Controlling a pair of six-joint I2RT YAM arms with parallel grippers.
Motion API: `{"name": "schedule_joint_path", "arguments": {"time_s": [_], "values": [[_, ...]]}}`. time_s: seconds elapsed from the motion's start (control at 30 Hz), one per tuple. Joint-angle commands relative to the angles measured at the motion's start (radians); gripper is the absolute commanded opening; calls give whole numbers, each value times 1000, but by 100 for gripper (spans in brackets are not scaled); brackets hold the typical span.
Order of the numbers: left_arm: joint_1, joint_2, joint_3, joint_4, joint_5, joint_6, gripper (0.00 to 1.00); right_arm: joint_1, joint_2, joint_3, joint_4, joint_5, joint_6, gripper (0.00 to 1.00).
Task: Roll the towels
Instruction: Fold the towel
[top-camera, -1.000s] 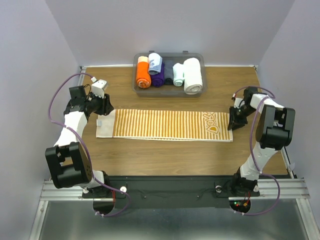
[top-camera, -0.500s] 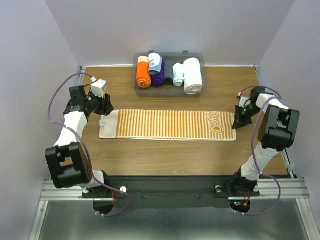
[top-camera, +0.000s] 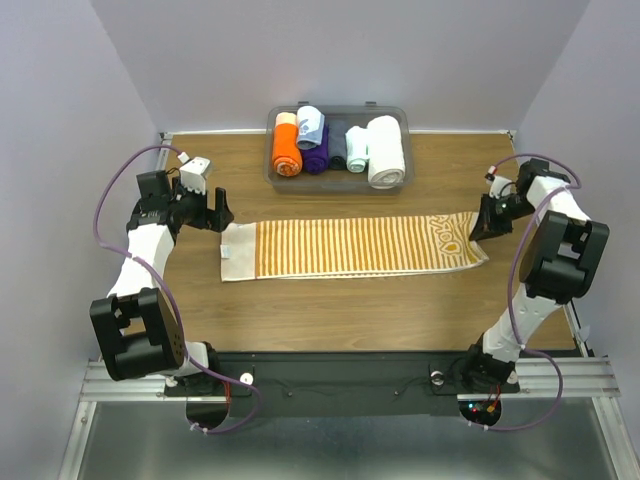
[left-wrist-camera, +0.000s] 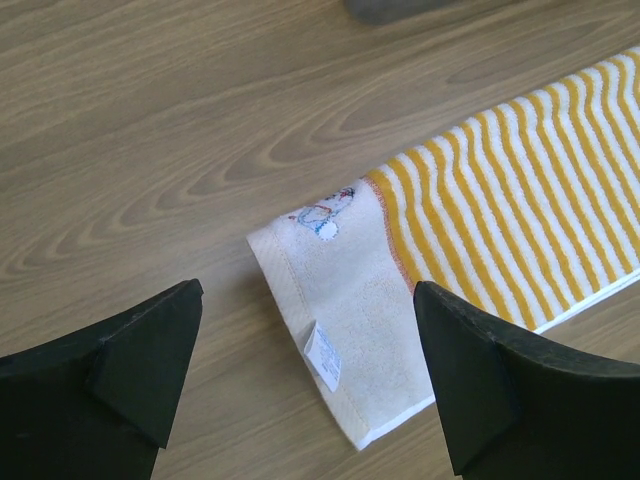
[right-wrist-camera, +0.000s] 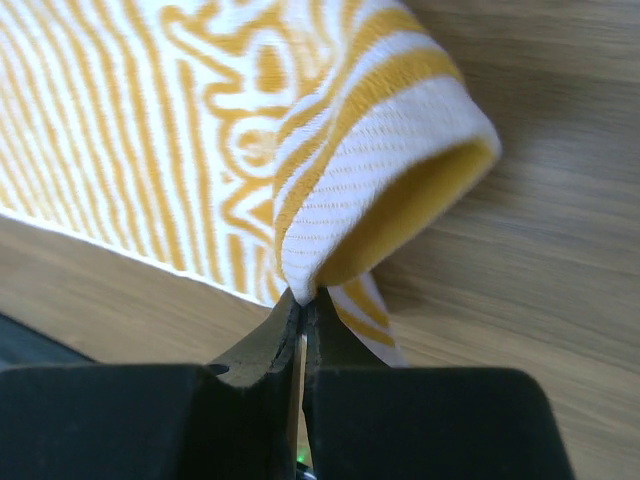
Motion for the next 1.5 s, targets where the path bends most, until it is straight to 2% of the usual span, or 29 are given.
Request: {"name": "schedule_joint_path", "arguments": {"time_s": [0.0,0.23,0.5,0.7,1.07,1.47], "values": [[-6,-39,-21,21,16,-24,99,39,-52,-2,-35,-162,17,1],[-6,-53,-29,21,1,-38,99,167,-65,7,-18,-242,65,1],[-6,-18,0,17,-3,-72,99,292,-56,-11,34,-245,157,0],[-6,14,18,5,-6,-98,99,383,-44,-42,150,-289,287,0],[-6,94,80,-63,-68,-178,99,553,-12,-63,322,-204,514,0],[-6,59,51,-23,-99,-208,99,665,42,-39,361,-171,574,1]]}}
